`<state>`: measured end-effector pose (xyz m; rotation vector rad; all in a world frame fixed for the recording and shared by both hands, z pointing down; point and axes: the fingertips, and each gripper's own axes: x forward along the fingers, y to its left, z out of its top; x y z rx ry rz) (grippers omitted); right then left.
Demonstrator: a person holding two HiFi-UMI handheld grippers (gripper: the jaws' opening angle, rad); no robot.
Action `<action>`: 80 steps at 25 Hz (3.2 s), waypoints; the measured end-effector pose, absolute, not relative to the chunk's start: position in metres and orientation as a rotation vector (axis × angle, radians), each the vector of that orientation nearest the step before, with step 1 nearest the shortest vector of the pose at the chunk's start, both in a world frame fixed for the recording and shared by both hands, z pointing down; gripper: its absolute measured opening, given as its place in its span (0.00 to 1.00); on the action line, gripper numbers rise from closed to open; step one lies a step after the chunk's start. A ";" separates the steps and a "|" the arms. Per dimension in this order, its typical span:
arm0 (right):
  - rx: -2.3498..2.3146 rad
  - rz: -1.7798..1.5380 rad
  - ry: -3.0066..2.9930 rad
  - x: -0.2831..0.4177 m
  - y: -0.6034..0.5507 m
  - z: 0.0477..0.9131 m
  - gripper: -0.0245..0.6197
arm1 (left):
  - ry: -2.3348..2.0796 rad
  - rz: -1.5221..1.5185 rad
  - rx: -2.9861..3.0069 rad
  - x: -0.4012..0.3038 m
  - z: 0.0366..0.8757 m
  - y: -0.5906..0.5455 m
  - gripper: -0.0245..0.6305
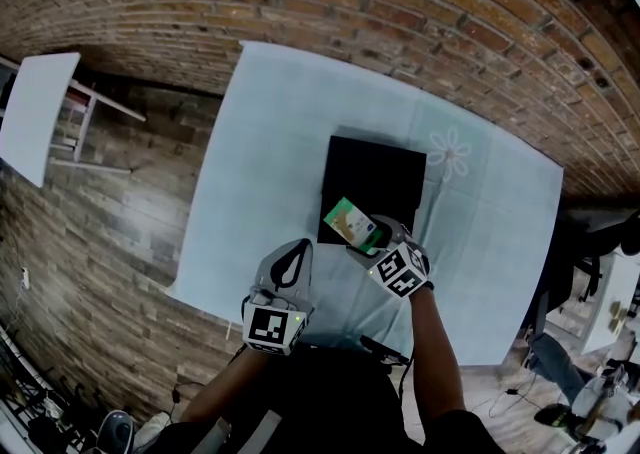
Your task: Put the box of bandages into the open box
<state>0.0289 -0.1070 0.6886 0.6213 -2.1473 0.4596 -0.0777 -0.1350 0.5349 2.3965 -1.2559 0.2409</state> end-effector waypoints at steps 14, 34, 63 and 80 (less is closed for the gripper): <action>0.473 0.428 -2.102 0.031 -0.109 0.708 0.58 | -1.255 0.254 2.379 -0.080 0.541 -0.135 0.04; 0.416 0.396 -2.032 0.037 -0.117 0.726 0.58 | -1.242 0.278 2.353 -0.082 0.552 -0.132 0.04; 0.440 0.380 -1.982 0.036 -0.121 0.733 0.59 | -1.261 0.264 2.352 -0.091 0.554 -0.137 0.04; 0.517 0.427 -1.990 0.039 -0.122 0.725 0.47 | -1.257 0.262 2.343 -0.090 0.552 -0.134 0.04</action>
